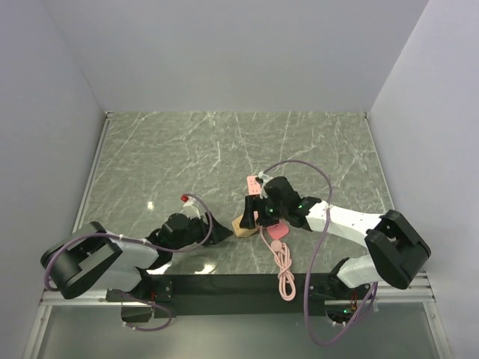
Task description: Insert the plug
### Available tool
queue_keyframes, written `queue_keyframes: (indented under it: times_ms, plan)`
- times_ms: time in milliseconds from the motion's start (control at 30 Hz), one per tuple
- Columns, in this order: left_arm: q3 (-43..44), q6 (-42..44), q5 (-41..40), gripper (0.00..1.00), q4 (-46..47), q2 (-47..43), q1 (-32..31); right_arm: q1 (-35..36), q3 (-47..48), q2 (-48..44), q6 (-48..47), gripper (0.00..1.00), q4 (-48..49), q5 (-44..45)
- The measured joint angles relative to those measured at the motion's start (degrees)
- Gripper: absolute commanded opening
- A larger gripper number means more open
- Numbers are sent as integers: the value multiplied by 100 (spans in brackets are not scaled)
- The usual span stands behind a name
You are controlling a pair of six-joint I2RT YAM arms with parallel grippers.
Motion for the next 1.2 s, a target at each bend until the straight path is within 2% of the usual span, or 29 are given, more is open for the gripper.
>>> queue_keyframes:
  times_ms: [433,533,567,867,1200]
  plan:
    - [284,-271,179,62,1064,1342,-129,-48,0,339,79,78,660,-306]
    - [321,-299,302,57,1241,1526,-140,-59,0,341,44,77,662,-328]
    - [328,-332,348,51,1298,1576,-146,-59,0,341,17,77,649,-341]
    - [328,-422,455,38,1609,1716,-153,-63,48,214,-339,76,203,-505]
    - [251,-417,310,37,1611,1709,-151,155,48,55,-455,74,-354,-361]
